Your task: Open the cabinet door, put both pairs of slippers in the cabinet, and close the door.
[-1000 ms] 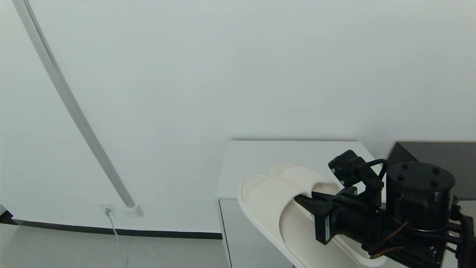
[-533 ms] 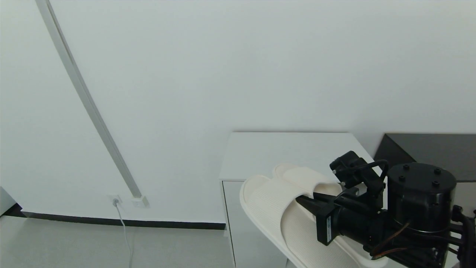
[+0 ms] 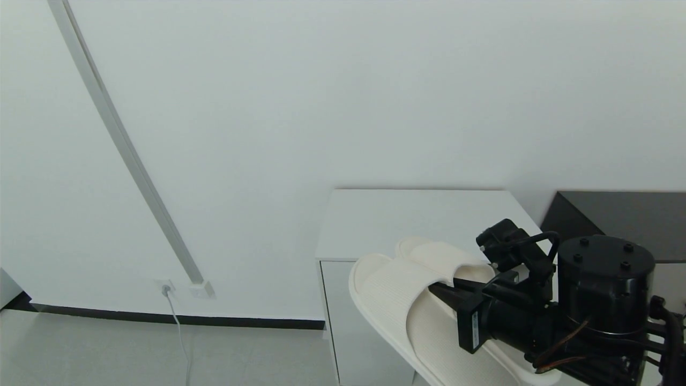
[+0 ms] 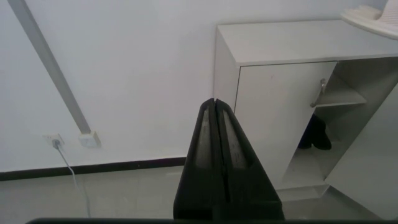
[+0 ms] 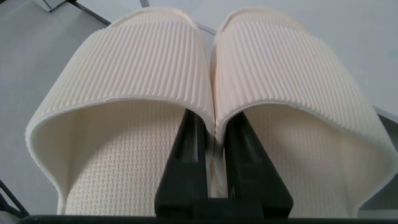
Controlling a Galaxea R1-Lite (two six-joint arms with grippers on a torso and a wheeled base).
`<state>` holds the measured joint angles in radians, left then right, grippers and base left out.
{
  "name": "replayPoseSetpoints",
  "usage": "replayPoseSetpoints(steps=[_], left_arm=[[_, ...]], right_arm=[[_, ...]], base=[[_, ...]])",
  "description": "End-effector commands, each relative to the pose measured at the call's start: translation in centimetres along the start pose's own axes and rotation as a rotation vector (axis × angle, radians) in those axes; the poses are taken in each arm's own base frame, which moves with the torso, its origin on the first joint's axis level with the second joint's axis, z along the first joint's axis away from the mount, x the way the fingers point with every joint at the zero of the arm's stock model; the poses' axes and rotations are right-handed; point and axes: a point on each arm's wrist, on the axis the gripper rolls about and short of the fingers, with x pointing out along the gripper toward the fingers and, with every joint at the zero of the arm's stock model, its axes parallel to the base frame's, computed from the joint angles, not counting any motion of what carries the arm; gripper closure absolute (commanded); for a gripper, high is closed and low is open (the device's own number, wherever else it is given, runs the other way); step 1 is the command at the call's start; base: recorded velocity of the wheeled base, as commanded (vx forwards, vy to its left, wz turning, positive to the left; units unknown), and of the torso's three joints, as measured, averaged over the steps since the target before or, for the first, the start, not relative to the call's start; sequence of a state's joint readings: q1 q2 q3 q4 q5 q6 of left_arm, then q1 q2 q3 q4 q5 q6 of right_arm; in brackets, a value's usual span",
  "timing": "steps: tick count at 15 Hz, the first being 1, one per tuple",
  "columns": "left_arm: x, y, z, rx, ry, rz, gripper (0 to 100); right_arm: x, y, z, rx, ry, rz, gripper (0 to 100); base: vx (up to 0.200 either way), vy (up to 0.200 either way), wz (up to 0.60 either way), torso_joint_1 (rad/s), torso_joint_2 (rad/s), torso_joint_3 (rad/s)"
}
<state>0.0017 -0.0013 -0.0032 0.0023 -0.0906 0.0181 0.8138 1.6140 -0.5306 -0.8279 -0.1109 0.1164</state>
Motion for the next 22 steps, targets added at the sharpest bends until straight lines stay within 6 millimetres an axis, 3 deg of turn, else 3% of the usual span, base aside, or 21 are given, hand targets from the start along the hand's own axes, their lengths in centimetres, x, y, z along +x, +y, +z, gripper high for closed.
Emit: replayPoseSetpoints(steps=[1,8,22], left_arm=[[0.01,0.00,-0.01,0.000,0.002,0.000,100],[0.01,0.00,0.01,0.000,0.001,-0.002,100],[0.01,0.00,-0.01,0.002,0.002,-0.002,100]], right_arm=[[0.14,-0.01,-0.07,0.000,0.004,-0.001,100],[0.26,-0.03,-0.25,-0.002,0.011,-0.005,100],[0.04,-0.44,-0.74,0.000,0.028,-0.005,100]], base=[[0.000,0.000,0.00,0.000,0.00,0.000],[0.000,0.000,0.00,0.000,0.00,0.000],[0.000,-0.200,0.00,0.002,0.00,0.002]])
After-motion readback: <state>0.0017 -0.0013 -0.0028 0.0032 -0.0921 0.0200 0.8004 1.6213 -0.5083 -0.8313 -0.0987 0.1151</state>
